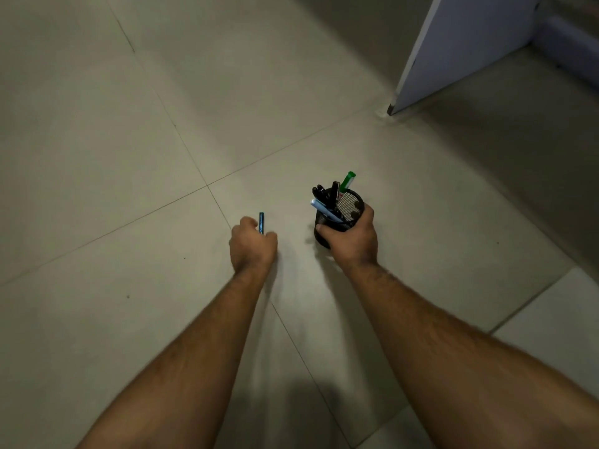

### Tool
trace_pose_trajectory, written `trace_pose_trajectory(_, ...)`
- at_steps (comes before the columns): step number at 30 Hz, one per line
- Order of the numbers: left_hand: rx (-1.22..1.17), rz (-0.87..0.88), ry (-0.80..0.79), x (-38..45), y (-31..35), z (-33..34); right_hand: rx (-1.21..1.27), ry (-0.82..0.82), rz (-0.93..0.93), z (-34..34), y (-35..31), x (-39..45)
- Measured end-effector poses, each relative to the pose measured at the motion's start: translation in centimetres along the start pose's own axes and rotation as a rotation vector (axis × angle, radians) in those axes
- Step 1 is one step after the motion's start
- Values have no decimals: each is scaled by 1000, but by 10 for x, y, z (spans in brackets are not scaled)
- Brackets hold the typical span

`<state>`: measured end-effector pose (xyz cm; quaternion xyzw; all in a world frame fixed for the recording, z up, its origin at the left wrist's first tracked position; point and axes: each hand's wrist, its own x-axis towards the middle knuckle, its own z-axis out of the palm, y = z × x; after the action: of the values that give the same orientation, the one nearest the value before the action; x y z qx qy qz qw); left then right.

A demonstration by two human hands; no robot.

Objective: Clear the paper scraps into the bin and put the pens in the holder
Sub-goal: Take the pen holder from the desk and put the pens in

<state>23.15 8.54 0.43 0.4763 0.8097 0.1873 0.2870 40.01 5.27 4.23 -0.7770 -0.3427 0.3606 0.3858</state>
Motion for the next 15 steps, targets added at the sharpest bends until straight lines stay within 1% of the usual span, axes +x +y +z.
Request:
trace_pose_trajectory(2, 145, -57, -15, -4, -17, 4, -2, -23, -19, 3, -1, -2)
trace_pose_trajectory(3, 175, -76, -19, -5, -22, 6, -2, -32, -26, 5, -1, -3)
trace_pose_trajectory(7, 157, -138, -31, -3, -24, 7, -4, -42, -38, 12, -4, -6)
trace_pose_trajectory(9, 96, -187, -50, 0, -21, 2, -5, -43, -47, 16, -5, -6)
trace_pose_trajectory(10, 7, -230, -49, 2, -19, 0, -6, -42, -48, 16, -5, -6)
trace_pose_trajectory(11, -140, -284, -48, 4, -16, -3, -8, -39, -49, 17, -5, -5)
trace_pose_trajectory(13, -494, -356, -60, 6, -4, -12, -19, -30, -44, 16, -5, -4)
trace_pose_trajectory(14, -620, -336, -76, 4, 5, -18, -26, -19, -38, 15, -3, -3)
trace_pose_trajectory(15, -683, -278, -100, 3, 14, -25, -29, -4, -32, 13, -2, -2)
